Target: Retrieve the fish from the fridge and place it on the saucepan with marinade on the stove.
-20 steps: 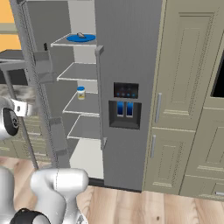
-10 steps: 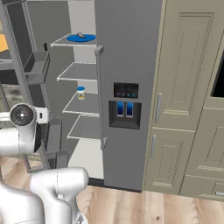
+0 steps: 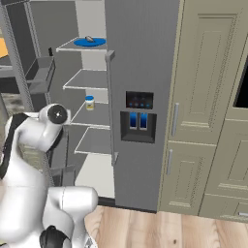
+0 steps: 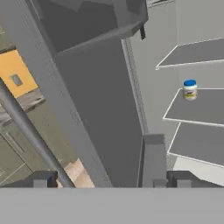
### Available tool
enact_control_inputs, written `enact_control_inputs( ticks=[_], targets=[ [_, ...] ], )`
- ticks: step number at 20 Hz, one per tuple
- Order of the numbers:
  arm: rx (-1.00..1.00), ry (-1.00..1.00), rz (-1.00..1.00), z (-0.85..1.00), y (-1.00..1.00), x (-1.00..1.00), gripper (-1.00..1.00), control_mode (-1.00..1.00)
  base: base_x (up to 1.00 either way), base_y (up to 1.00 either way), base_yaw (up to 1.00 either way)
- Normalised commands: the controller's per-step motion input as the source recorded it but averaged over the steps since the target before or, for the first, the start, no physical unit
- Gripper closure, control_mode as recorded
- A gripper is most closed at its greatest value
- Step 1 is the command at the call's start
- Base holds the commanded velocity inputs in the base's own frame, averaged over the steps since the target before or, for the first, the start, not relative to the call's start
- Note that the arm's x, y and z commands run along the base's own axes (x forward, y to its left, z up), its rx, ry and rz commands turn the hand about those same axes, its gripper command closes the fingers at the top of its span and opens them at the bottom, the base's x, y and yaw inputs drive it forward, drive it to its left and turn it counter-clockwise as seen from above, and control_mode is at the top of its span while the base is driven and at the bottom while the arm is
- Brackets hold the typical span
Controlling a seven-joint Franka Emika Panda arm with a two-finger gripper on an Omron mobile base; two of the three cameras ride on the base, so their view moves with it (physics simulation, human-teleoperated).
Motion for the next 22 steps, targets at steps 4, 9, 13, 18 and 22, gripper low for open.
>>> enact_control_inputs(
  ticks=[4, 9, 13, 18, 22],
  targets=[
    [0.12, 0.02, 0.21, 0.00, -0.15, 0.80, -1.00, -1.00, 0.00, 0.00, 0.00],
    [0.06, 0.00, 0.15, -0.01, 0.12, 0.98, -1.00, -1.00, 0.00, 0.00, 0.00],
    [0.00, 0.00, 0.11, -0.18, 0.82, 0.99, -1.00, -1.00, 0.00, 0.00, 0.00],
    [0.00, 0.00, 0.17, -0.33, 1.00, 0.50, -1.00, -1.00, 0.00, 0.00, 0.00],
    [0.00, -0.02, 0.17, -0.28, 1.00, -0.12, -1.00, -1.00, 0.00, 0.00, 0.00]
  ],
)
